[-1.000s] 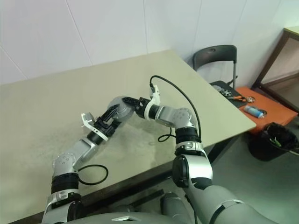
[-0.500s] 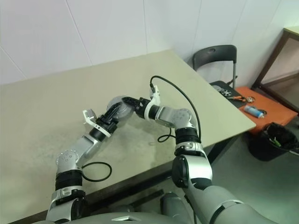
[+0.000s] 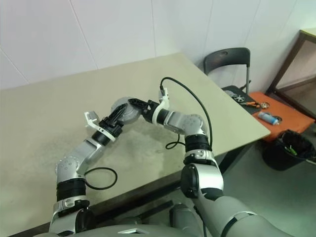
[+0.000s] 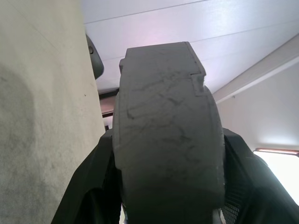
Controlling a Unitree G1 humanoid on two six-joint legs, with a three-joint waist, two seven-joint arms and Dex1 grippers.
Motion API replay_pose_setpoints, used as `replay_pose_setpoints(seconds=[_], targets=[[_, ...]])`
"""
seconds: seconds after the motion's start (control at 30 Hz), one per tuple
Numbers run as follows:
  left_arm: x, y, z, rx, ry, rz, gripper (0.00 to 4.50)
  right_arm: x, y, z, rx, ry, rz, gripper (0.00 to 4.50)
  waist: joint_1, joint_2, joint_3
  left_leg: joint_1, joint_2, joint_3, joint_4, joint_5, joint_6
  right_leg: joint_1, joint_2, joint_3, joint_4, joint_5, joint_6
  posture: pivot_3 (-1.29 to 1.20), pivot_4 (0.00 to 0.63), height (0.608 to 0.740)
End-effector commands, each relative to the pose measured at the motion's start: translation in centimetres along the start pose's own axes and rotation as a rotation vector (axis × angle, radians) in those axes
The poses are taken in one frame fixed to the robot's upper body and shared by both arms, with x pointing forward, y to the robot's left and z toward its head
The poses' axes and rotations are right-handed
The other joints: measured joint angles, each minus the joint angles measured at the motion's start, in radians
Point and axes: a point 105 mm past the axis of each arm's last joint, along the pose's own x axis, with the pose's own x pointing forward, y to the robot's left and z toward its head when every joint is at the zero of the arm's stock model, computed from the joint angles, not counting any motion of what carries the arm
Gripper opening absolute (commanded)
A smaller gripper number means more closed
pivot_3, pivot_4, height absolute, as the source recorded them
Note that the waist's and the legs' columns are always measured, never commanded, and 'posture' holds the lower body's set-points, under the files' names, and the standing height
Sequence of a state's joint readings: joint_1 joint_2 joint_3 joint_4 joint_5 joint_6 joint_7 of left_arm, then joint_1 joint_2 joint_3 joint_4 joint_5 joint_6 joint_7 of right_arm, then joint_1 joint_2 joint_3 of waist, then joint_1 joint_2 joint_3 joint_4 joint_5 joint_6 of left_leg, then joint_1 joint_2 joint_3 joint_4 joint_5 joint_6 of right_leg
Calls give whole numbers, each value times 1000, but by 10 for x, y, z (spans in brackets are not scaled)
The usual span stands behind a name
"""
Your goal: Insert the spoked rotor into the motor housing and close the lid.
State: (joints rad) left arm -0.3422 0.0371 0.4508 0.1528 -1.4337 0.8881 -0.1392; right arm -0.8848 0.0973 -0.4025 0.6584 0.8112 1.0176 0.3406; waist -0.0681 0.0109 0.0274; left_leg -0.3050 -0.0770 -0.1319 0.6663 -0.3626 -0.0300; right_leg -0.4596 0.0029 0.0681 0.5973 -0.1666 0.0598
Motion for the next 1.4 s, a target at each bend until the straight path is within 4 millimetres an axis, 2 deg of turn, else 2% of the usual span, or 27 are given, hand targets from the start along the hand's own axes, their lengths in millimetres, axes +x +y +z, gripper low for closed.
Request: replay_pose_setpoints(seconds=[0.03, 0.2, 0.37, 0.47, 0.7, 0.97, 1.23, 1.3, 1.4], targets=[[16, -48, 2, 83, 19, -146, 2242, 7, 7, -3, -47, 15, -12, 2117, 0, 0, 0, 0, 0, 0, 0, 0, 0, 0, 0, 0, 0, 0, 0, 0, 0, 740], [18, -52, -4, 81, 36, -145, 2242, 10, -3, -4, -118, -3, -87, 2117, 0, 0, 0, 0, 0, 0, 0, 0, -1, 0, 0, 0, 0, 0, 0, 0, 0, 740], [18, -47, -3, 92, 34, -111, 2240, 11, 0, -11, -85, 30, -50, 3670, 0, 0, 0, 0, 0, 0, 0, 1, -1, 0, 0, 0, 0, 0, 0, 0, 0, 740], [18, -47, -3, 96, 32, -110, 2240, 10, 5, -9, -61, 25, -18, 3670, 1, 0, 0, 0, 0, 0, 0, 1, -1, 0, 0, 0, 0, 0, 0, 0, 0, 740], [18, -46, -1, 111, 14, -102, 2240, 6, -3, -3, -62, 4, -61, 3670, 0, -1, 0, 0, 0, 0, 0, 1, -1, 0, 0, 0, 0, 0, -1, 0, 0, 740], [8, -47, 40, 165, -113, -84, 2240, 7, -11, 11, -45, -73, -106, 3670, -1, -1, 0, 0, 1, 0, 0, 1, -2, 0, 1, 0, 0, 1, -2, 0, 0, 740], [-6, -43, 53, 208, -164, -49, 2240, 8, -14, 11, -41, -76, -110, 3670, 1, -2, -1, 0, 0, 0, 0, 1, -2, 0, 0, 0, -1, 1, -2, 0, 0, 740], [-12, -44, 64, 240, -197, -35, 2240, 9, -14, 9, -41, -69, -112, 3670, -1, -2, -1, 0, 0, 0, 0, 1, -2, 0, 0, 0, -1, 1, -2, 0, 0, 740], [-29, -46, 91, 340, -271, 16, 2240, 10, -16, 6, -43, -59, -118, 3670, -5, -2, -1, 0, 1, 1, 0, 1, -2, 0, 1, 0, 0, 1, -2, 0, 0, 740]])
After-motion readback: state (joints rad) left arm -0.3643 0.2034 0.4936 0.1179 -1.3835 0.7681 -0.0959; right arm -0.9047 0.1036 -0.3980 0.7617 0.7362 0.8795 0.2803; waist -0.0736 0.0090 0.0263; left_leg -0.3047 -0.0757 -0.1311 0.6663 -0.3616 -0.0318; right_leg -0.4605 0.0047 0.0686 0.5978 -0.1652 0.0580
